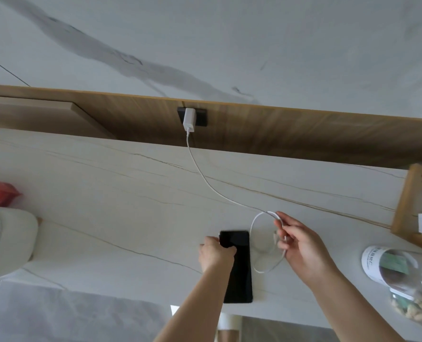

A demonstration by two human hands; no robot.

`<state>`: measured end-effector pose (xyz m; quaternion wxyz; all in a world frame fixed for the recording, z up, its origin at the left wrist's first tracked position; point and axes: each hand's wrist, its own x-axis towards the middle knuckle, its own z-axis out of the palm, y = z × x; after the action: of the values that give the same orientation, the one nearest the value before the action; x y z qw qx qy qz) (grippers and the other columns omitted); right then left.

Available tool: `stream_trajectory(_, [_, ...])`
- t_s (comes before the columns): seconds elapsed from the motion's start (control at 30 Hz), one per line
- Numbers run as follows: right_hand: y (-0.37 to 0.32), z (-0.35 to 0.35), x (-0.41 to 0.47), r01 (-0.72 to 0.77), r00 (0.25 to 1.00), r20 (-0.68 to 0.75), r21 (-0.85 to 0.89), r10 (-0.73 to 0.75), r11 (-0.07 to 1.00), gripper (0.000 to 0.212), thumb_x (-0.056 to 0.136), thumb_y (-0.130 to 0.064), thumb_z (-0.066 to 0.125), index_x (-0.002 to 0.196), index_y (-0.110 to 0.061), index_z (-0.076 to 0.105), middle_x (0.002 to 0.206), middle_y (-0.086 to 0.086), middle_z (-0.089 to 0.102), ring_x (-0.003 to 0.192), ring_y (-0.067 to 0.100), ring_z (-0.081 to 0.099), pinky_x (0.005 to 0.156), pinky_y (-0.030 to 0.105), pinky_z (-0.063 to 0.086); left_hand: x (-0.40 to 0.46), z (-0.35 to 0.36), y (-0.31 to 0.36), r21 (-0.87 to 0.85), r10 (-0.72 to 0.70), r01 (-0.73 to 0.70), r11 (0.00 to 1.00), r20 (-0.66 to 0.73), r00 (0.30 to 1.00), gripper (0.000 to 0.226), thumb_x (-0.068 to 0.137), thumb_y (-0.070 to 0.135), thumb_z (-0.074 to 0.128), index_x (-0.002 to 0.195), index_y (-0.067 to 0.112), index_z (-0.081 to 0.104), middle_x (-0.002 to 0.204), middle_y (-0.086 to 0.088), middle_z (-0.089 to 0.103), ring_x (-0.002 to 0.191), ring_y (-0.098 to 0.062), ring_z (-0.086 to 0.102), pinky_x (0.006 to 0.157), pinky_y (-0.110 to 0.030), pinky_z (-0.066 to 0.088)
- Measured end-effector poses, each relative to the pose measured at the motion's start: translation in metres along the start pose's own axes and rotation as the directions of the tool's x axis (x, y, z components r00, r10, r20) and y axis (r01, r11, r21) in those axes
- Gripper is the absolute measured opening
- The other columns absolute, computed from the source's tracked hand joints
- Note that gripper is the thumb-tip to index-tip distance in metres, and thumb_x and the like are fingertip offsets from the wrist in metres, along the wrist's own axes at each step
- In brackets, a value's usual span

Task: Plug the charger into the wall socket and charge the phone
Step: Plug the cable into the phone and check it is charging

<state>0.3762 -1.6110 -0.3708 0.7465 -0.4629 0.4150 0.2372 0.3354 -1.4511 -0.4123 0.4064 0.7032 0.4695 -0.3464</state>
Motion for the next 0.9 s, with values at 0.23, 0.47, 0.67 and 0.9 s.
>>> stream_trajectory(0.23, [-0.024,-0.001,-0.005,0.017,0.998,0.065,-0.021,-0.015,1.000,0.020,0.092,-0.010,0.047,0.086,-0.009,0.067,0.066,-0.003,0.048,0.033,0.003,0.032,0.028,0.013,0.017,-0.025,0.015,0.027,-0.184,0.367,-0.365,0.913,-0.027,0.930,0.031,0.086,0.021,0.059,0.116,0.020,0.058,0.119,-0.003,0.056,0.099,-0.010,0.057,0.086,-0.023,0.041])
stream_trajectory(0.47, [-0.056,0.032,-0.029,-0.007,0.979,0.204,0.025,0.002,1.000,0.021,0.094,-0.008,0.044,0.087,-0.003,0.064,0.065,-0.001,0.048,0.033,0.003,0.034,0.026,0.011,0.019,-0.044,-0.016,0.077,-0.479,0.506,-0.340,0.809,0.275,0.817,0.041,0.081,0.033,0.069,0.120,0.029,0.057,0.119,0.006,0.059,0.113,-0.003,0.055,0.094,-0.030,0.040])
stream_trajectory(0.67, [-0.070,0.045,-0.043,0.266,0.961,0.071,-0.502,-0.267,0.823,0.012,0.090,-0.018,0.058,0.095,-0.019,0.069,0.080,-0.003,0.067,0.067,0.010,0.058,0.053,0.020,0.042,-0.061,-0.062,0.086,-0.691,0.458,-0.075,0.719,0.390,0.799,0.023,0.090,0.036,0.055,0.088,0.023,0.074,0.054,0.003,0.057,0.097,-0.019,0.067,0.091,-0.048,0.047])
stream_trajectory(0.9, [-0.061,0.057,-0.060,0.432,0.896,0.282,-0.728,-0.342,0.533,0.017,0.090,-0.023,0.058,0.107,-0.025,0.057,0.101,-0.002,0.065,0.088,0.013,0.066,0.077,0.027,0.053,-0.078,-0.094,0.085,-0.742,0.321,0.052,0.668,0.350,0.880,0.024,0.091,0.028,0.057,0.087,0.009,0.071,0.046,-0.001,0.037,0.054,-0.016,0.055,0.066,-0.042,0.060])
